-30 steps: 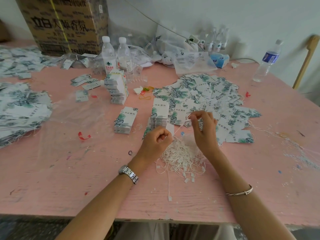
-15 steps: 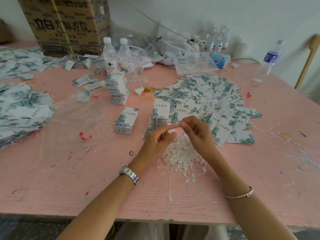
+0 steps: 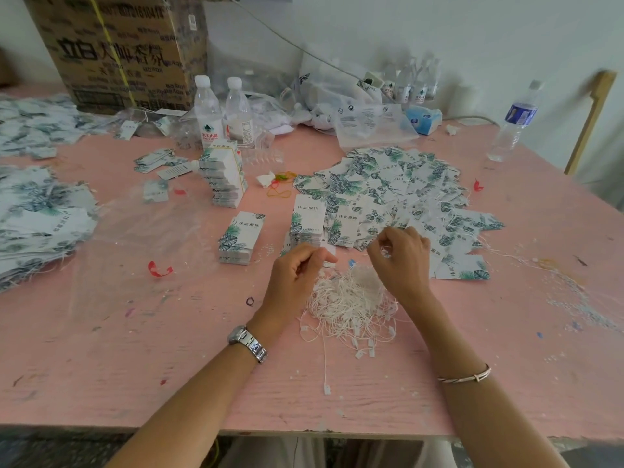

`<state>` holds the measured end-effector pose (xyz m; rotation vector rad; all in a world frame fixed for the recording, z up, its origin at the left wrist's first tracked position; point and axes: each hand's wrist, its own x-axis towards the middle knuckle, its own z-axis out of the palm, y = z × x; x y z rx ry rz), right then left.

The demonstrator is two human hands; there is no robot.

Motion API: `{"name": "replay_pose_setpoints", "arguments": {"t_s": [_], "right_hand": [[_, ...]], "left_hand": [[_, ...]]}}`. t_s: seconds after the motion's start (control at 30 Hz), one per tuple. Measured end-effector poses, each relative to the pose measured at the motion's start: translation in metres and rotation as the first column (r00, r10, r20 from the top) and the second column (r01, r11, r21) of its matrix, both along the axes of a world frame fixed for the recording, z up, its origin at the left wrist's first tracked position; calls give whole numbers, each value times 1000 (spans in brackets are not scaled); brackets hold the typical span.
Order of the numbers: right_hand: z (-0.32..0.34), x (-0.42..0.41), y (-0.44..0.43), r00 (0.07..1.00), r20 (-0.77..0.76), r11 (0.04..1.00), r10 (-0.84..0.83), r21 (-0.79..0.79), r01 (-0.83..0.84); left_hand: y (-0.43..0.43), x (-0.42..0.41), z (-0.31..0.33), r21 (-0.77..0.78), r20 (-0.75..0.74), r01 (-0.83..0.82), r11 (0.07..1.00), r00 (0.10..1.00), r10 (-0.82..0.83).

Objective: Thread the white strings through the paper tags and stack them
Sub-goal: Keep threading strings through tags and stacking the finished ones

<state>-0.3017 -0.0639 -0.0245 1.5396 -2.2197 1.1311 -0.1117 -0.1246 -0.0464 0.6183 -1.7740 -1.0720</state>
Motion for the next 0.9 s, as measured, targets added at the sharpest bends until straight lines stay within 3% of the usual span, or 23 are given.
{"name": "replay_pose_setpoints", "arguments": {"t_s": [0.13,0.23,0.33,0.43,0.53,0.63,0.77,0.9], "right_hand": [[-1,2,1,999,-11,998,41,44,-40],[2,6,0,976,130,983,177,19,-181],[10,13,6,790,375,864,484,-66,-499],[10,20,8,694,399,778,599,-84,-623],[8,20,5,706,448,824,549,-149,-546],[7,13,3,767,502,917,399,-199,-346],[7,4,3,938,319,987,135,-132,-97],[9,5,4,978,203,997,41,-69,-27]], "left_hand": [[-1,-1,-1,-22,36,-46,999,998,46],[-1,-1,0,-29,43,-87,996,995,89],[-1,-1,2,-51,85,-36,998,996,40],[2,-1,2,-84,130,23,996,991,-12],[2,0,2,-71,125,-8,997,992,17],[2,2,5,-45,78,-41,998,996,45],[2,4,4,-6,26,-81,997,996,81],[3,3,4,-2,37,-82,997,996,82]]}}
